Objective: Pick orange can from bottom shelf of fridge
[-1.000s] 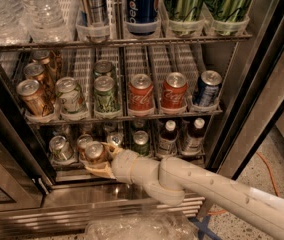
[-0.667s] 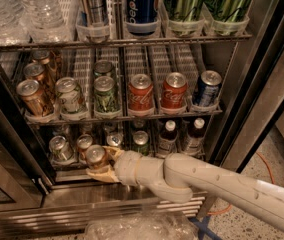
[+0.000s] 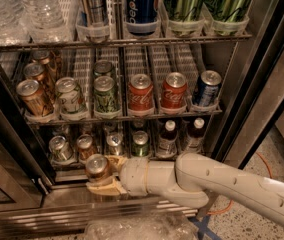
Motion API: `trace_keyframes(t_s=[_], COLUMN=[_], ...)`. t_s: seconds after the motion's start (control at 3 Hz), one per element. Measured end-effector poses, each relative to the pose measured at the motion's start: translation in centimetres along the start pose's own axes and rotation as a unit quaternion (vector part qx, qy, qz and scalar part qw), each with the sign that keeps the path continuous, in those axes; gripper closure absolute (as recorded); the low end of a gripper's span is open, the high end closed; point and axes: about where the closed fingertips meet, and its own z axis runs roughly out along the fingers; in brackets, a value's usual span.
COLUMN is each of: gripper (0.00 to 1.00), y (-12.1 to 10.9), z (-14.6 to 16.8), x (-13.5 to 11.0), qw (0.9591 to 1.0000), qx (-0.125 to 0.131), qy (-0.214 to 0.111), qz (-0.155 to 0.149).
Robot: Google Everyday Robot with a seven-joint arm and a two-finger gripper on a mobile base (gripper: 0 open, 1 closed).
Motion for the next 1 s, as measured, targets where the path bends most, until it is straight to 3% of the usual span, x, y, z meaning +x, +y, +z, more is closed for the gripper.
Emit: trace_keyframes(t_s=[0.67,1.0], gripper=[1.00,1.00], y=[5.4,5.5], z=[-4.0,-4.2], x=[-3.9,-4.0], qw=[0.9992,0.9993], qx=[-0.021,-0.020], qy=[0.003,0.004], qz=[0.034,0.032])
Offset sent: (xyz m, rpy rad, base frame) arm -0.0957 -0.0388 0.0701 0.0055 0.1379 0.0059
